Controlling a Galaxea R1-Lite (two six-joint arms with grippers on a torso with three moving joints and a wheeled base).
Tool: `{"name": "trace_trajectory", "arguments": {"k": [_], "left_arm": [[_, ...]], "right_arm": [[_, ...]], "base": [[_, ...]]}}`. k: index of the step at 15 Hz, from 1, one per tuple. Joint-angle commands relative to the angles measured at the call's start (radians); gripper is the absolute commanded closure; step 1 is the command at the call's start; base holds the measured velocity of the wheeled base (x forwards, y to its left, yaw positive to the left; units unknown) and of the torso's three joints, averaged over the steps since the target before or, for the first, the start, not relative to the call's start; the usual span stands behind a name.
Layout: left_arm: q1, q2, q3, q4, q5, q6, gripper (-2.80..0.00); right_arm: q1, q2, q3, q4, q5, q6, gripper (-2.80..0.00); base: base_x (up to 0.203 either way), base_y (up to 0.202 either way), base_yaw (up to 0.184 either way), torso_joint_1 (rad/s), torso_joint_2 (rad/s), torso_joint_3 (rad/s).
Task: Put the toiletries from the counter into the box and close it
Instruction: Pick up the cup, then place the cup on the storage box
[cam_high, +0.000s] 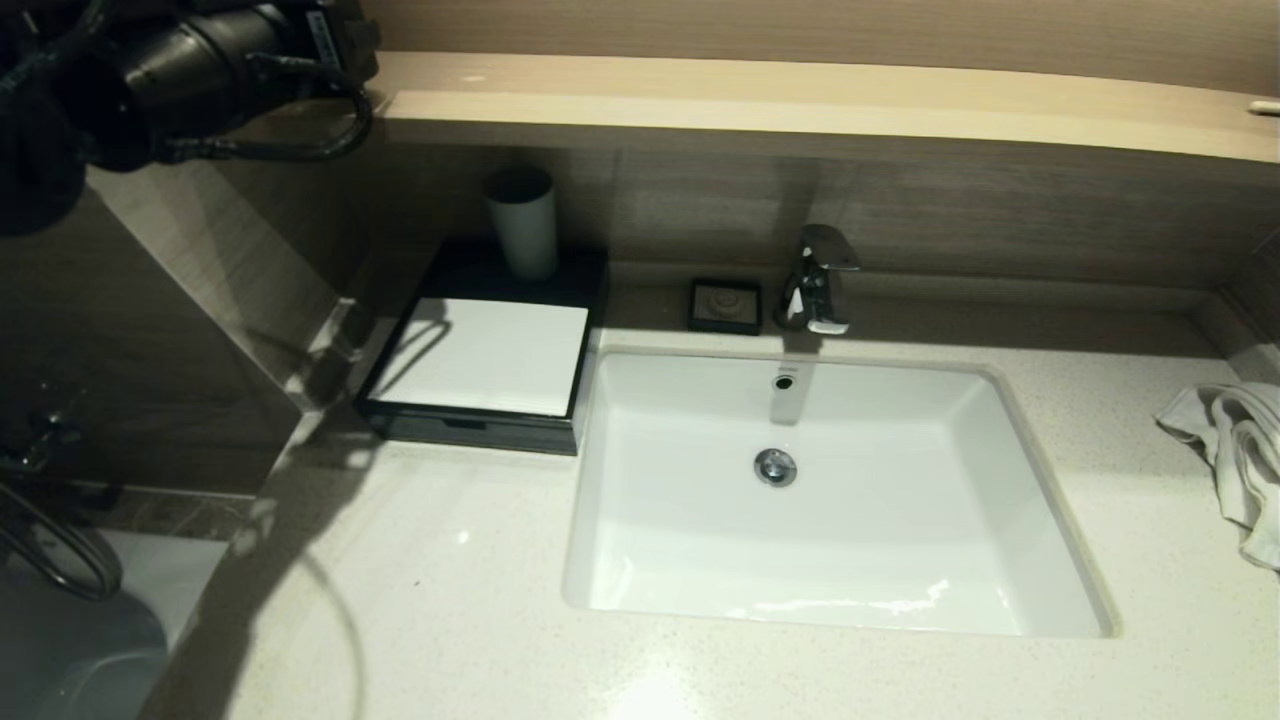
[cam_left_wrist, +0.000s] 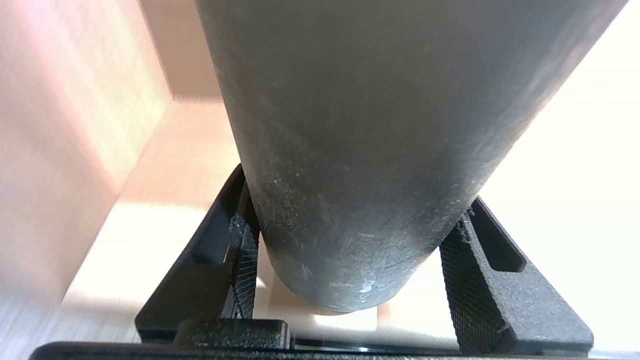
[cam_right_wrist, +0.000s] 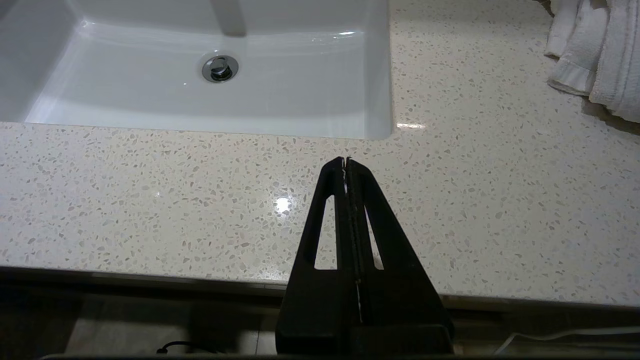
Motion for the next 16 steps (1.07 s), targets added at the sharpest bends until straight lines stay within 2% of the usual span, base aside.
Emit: {"name": "trace_trajectory", "arguments": {"k": [1, 9, 16], "left_arm": [[-0.001, -0.116, 0.121, -0.003, -0.001, -0.003, 0.00], [-0.007, -0.382, 0.471, -0.003, -0.005, -0.026, 0.00], [-0.034, -0.521, 0.760, -0.007, -0.004, -0.030, 0.00]], "right_arm": [[0.000, 0.000, 0.000, 0.000, 0.000, 0.000, 0.00], [0.000, 0.000, 0.000, 0.000, 0.000, 0.000, 0.00], [0.000, 0.000, 0.000, 0.000, 0.000, -0.001, 0.00]], "base": [[0.000, 0.000, 0.000, 0.000, 0.00, 0.000], [0.000, 0.000, 0.000, 0.000, 0.00, 0.000], [0.000, 0.000, 0.000, 0.000, 0.00, 0.000]]}}
